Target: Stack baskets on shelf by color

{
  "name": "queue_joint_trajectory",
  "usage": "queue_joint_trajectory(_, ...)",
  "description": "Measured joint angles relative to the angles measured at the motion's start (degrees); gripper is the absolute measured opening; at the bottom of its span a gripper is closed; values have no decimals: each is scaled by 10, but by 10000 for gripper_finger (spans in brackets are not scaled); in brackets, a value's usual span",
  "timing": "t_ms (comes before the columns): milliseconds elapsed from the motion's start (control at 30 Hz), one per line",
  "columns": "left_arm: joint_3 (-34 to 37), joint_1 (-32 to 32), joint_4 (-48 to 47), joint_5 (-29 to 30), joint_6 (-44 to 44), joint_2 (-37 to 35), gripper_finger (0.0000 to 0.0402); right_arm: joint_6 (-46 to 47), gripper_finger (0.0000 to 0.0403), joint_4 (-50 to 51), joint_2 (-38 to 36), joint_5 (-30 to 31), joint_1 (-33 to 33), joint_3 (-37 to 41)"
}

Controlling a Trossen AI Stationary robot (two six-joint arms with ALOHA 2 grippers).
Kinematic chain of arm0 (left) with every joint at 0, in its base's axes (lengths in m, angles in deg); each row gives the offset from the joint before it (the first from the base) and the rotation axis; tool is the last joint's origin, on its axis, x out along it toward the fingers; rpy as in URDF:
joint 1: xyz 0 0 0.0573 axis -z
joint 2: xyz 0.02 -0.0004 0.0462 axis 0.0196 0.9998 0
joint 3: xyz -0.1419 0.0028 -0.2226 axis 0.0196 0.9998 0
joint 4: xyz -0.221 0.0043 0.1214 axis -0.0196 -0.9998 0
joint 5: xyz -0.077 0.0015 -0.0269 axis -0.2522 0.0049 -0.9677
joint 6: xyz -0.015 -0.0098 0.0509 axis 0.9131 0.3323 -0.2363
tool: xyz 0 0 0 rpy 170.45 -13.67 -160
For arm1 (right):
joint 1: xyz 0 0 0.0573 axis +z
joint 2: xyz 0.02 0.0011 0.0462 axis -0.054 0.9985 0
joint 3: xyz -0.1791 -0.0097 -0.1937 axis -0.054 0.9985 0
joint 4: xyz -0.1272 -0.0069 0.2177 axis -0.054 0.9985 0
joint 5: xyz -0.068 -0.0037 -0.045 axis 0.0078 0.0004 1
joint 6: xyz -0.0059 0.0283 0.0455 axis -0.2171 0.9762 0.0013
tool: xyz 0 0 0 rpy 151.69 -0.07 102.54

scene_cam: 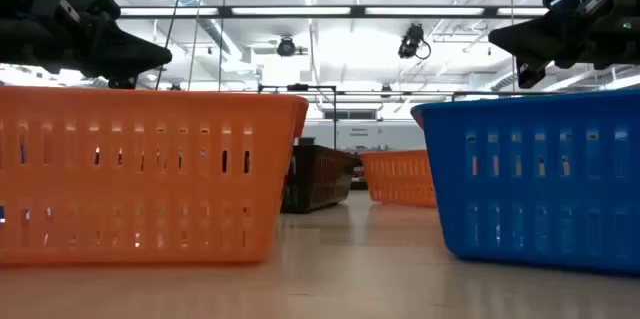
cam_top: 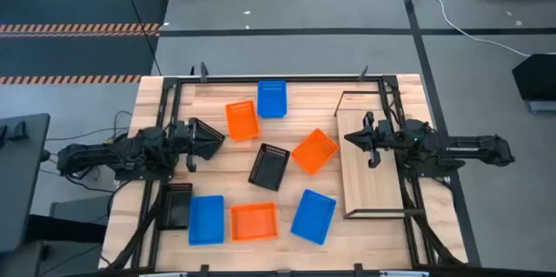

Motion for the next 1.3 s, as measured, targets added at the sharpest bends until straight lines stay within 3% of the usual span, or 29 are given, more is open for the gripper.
queue_joint_trajectory(1300, 0, 0, 0, 0, 0, 0, 30, 0, 18, 0, 0, 0, 0, 0)
